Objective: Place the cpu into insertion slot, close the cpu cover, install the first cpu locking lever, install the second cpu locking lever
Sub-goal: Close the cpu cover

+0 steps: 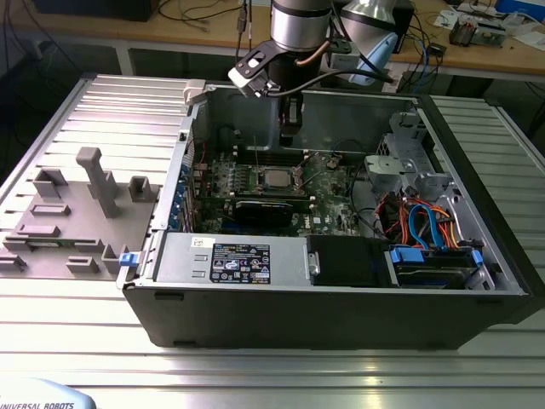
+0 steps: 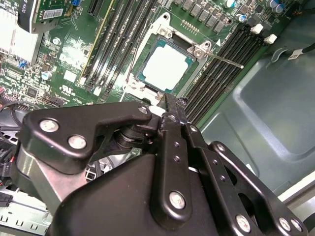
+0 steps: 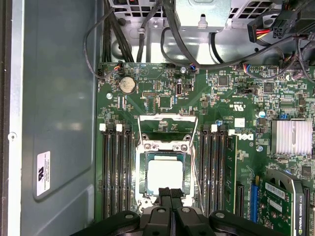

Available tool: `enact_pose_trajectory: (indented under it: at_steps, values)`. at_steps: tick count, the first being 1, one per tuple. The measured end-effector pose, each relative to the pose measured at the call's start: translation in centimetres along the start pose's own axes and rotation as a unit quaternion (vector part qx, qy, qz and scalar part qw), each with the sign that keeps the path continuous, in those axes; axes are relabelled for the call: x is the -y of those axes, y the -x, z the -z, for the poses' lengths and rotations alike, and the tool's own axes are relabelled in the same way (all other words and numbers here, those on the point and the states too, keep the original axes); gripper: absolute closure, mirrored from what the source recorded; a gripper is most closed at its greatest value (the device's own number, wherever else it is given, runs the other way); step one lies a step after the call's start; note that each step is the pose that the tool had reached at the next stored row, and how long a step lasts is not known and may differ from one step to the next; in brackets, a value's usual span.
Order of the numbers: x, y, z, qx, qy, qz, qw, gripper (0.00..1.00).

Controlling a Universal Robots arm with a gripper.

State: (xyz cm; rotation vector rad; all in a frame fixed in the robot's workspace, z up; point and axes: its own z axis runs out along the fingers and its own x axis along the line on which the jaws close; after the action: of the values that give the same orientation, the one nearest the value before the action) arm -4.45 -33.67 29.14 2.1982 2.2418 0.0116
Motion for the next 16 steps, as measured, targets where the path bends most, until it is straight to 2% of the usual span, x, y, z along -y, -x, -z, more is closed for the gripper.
enact_pose_trajectory:
  at_steps: [7,14,16]
  values:
    - [-0.17,0.00,0.00,0.0000,0.0000,0.000,1.0000,0.89]
    - [-1.03,0.02,-0.01,0.0000,0.0000,0.000,1.0000,0.89]
    - [-1.07,0.02,-0.01,0.0000,0.0000,0.000,1.0000,0.89]
